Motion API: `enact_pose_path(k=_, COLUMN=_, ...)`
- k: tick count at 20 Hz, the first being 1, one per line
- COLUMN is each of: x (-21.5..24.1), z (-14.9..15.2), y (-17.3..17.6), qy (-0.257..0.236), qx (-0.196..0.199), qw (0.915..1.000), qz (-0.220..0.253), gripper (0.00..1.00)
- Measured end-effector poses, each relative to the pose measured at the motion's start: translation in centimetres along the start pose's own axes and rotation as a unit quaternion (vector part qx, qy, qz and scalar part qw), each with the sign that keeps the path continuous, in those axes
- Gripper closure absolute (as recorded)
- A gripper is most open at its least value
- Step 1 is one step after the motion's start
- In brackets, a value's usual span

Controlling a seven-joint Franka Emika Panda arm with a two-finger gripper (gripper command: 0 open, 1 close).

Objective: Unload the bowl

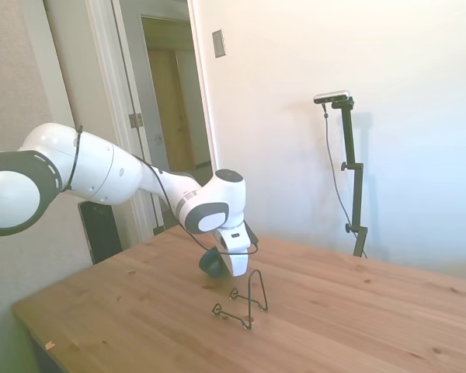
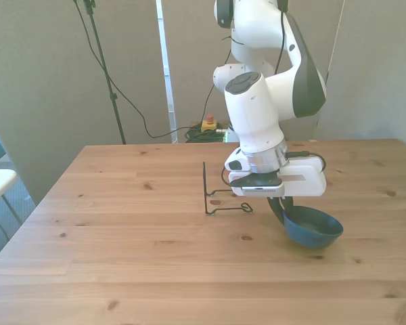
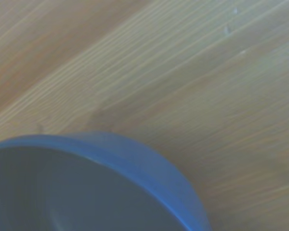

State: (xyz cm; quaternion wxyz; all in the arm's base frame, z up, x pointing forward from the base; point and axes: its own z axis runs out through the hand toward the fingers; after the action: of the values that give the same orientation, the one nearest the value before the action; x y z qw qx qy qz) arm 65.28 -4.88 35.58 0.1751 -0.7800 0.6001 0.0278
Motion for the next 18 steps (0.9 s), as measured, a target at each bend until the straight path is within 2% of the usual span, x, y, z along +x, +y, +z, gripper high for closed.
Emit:
enact_pose_path(k=10, x=0.3, z=-1.3, y=0.1, qy=0.009, qx=0.01, qw=0.9999, qz=-0.007, gripper=0.0)
enact_pose_path(k=15, x=-0.2, z=-5.3, y=1.5, qy=0.037, qx=0.042, qw=0.9984, qz=-0.01, gripper=0.0)
enact_pose_path(k=18, x=-1.7, z=-8.5, y=3.2, qy=0.065, qx=0.052, qw=0.996, qz=-0.031, gripper=0.0)
